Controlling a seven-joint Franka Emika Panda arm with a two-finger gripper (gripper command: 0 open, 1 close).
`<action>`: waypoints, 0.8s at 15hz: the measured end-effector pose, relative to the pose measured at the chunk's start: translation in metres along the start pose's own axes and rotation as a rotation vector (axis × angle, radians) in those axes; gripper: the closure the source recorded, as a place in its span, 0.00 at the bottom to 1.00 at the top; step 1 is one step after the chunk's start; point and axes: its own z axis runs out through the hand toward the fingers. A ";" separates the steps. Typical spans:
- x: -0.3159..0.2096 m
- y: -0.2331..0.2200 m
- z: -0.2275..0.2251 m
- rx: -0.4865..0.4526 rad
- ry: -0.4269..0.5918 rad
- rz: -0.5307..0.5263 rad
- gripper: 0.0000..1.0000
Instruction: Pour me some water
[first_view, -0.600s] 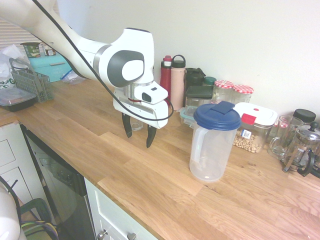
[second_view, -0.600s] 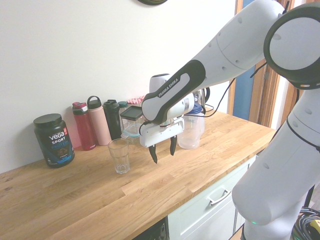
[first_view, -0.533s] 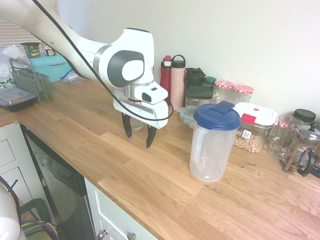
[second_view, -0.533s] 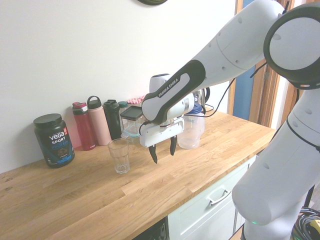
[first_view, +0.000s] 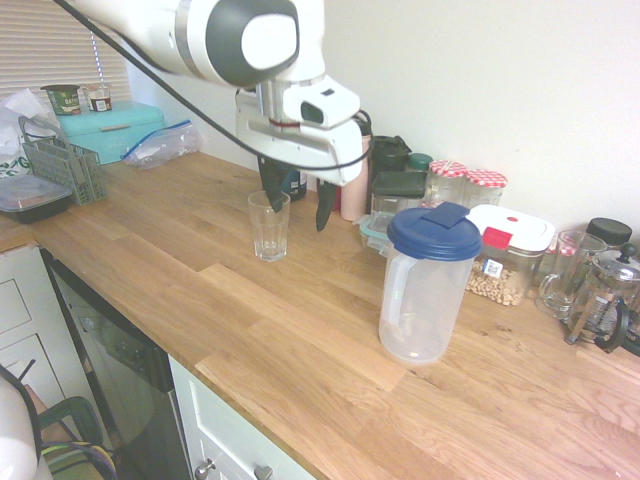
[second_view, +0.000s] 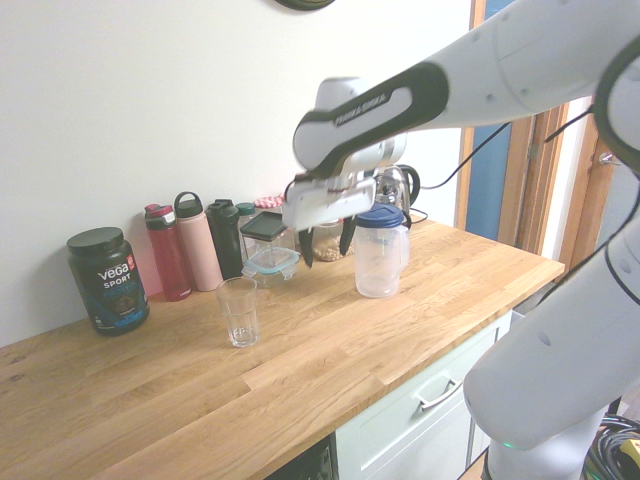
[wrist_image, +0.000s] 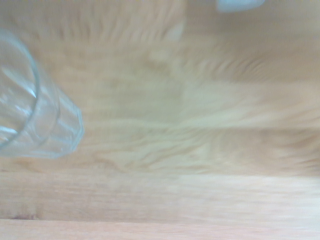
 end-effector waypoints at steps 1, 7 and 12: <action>0.008 0.010 -0.019 0.021 0.017 -0.012 0.00; 0.056 0.106 -0.079 0.095 0.088 -0.086 0.00; 0.067 0.163 -0.050 0.085 0.082 -0.053 0.00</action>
